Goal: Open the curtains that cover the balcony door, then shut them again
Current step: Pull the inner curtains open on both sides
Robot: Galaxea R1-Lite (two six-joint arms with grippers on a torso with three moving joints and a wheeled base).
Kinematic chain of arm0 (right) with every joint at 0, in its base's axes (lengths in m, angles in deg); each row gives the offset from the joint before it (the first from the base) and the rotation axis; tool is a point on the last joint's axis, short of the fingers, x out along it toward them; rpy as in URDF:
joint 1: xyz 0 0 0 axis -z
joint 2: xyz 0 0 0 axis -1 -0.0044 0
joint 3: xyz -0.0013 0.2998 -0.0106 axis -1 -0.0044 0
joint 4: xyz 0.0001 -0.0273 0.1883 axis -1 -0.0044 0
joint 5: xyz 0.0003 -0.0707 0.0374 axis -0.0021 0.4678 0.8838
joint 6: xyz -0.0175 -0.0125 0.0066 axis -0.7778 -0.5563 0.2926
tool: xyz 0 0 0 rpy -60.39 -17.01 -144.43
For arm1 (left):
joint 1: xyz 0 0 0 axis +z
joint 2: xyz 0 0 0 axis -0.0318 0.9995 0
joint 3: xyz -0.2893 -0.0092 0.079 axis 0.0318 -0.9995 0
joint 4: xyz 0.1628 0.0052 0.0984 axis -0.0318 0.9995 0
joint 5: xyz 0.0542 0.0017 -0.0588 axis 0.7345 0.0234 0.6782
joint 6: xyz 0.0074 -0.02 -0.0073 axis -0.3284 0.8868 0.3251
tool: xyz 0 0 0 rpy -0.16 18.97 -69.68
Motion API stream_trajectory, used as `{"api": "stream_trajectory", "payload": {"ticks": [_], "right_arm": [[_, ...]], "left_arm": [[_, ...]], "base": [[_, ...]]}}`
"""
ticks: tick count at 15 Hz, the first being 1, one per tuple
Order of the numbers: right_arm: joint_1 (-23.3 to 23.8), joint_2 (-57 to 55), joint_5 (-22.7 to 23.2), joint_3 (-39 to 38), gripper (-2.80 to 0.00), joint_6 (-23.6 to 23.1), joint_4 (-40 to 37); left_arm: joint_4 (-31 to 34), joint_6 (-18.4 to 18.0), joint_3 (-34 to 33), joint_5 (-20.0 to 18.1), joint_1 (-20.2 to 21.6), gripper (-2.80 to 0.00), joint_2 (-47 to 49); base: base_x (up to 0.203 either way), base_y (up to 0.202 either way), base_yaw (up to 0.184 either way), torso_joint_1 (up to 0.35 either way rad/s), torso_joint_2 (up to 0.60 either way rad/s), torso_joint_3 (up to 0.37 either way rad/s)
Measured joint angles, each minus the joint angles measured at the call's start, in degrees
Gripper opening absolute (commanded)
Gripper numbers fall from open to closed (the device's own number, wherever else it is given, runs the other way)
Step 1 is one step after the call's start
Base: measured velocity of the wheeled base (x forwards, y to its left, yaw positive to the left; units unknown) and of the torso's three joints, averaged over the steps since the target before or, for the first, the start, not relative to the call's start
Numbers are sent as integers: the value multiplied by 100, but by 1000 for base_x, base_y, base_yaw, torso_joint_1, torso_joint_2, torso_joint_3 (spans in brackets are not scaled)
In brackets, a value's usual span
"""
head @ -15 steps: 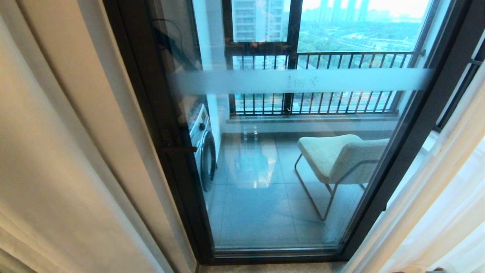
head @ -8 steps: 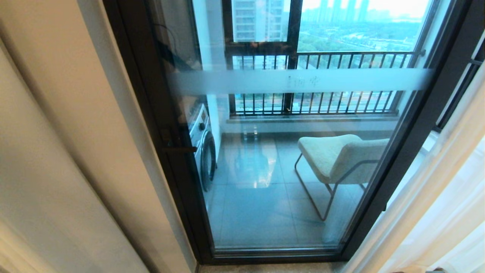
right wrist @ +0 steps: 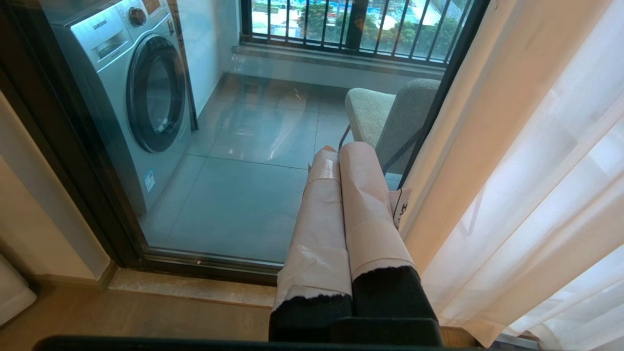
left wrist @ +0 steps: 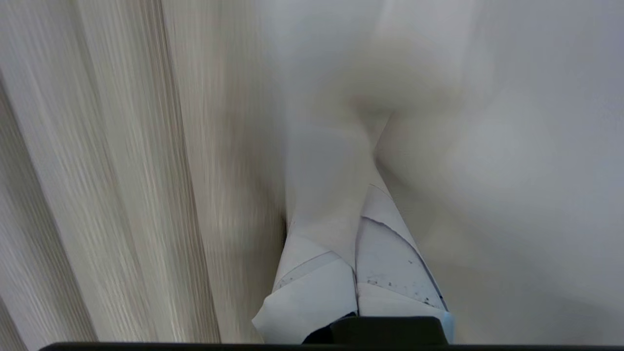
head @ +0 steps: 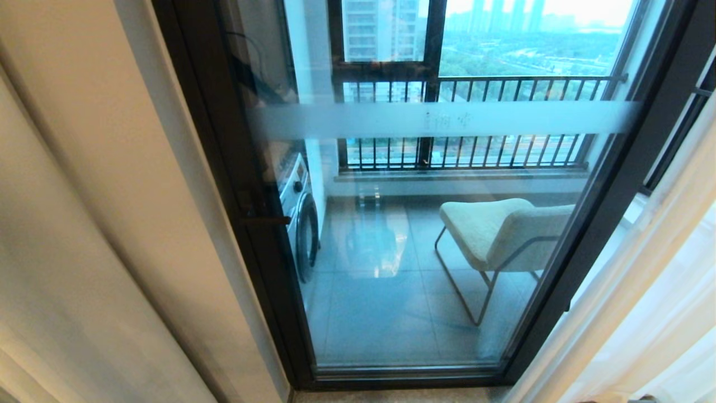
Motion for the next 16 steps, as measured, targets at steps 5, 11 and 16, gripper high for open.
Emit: {"api": "stream_trajectory", "payload": {"ticks": [5,11,16], "right_arm": [[5,0,0,0,-280,0,0],[5,0,-2,0,-280,0,-2],[2,0,0,0,-280,0,0]], "left_arm": [[219,7,-122,4,-75,-280,-577],[231,-1,-576,14,-219,-280,-1112],[67,-23,-1747,25,-338,-280,-1668]], "base": [[0,0,0,0,0,0],[0,0,0,0,0,0],[0,0,0,0,0,0]]}}
